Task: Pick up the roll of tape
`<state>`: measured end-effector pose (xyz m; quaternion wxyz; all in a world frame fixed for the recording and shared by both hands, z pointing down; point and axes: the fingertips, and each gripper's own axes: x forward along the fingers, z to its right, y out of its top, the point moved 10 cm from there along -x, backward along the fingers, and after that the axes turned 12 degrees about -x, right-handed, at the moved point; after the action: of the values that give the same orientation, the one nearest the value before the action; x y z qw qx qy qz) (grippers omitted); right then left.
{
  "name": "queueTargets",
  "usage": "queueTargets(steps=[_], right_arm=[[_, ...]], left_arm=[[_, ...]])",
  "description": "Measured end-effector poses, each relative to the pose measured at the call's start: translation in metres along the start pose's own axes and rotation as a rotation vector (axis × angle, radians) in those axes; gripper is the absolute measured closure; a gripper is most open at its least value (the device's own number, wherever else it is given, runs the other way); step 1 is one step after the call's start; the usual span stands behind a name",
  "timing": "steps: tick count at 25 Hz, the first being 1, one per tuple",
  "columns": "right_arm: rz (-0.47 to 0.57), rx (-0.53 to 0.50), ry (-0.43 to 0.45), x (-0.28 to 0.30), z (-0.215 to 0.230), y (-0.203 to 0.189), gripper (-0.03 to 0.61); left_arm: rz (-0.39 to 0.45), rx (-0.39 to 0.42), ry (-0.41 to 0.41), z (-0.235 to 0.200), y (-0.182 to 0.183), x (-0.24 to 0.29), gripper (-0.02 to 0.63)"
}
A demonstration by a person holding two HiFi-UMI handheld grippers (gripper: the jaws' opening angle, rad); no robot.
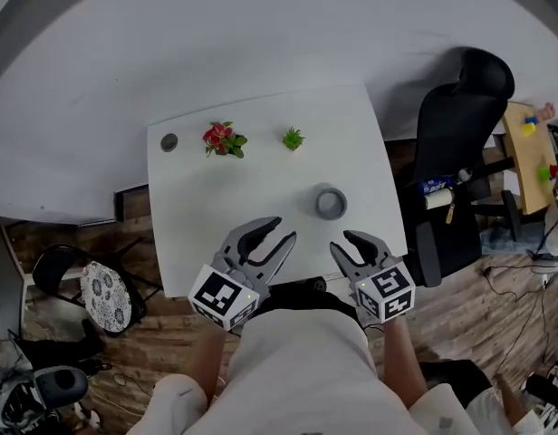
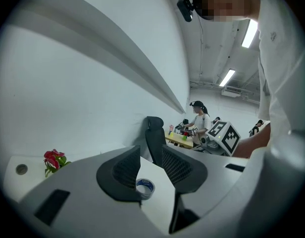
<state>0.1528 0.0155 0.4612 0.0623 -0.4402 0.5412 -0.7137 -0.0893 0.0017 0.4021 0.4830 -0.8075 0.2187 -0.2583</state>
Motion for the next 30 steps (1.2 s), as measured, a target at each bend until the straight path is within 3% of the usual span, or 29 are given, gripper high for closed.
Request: queueTargets(steps=[13, 20, 30], right_arm=[[-0.123, 0.001, -0.069, 0.042, 0.006, -0.016, 0.422], [-0.198, -0.036, -0.051, 0.068, 0.019, -0.025, 0.428], [-0.348, -0.175, 0.018, 0.106, 0.027, -0.045, 0.430]], left_arm=[[-0.091, -0.007, -0.109, -0.031, -0.006, 0.020, 0.483], [-0.112, 0.001, -0.124, -0.029, -0.005, 0.035, 0.483], [-0.126, -0.026, -0.113, -0.035, -0.011, 0.043, 0.483]])
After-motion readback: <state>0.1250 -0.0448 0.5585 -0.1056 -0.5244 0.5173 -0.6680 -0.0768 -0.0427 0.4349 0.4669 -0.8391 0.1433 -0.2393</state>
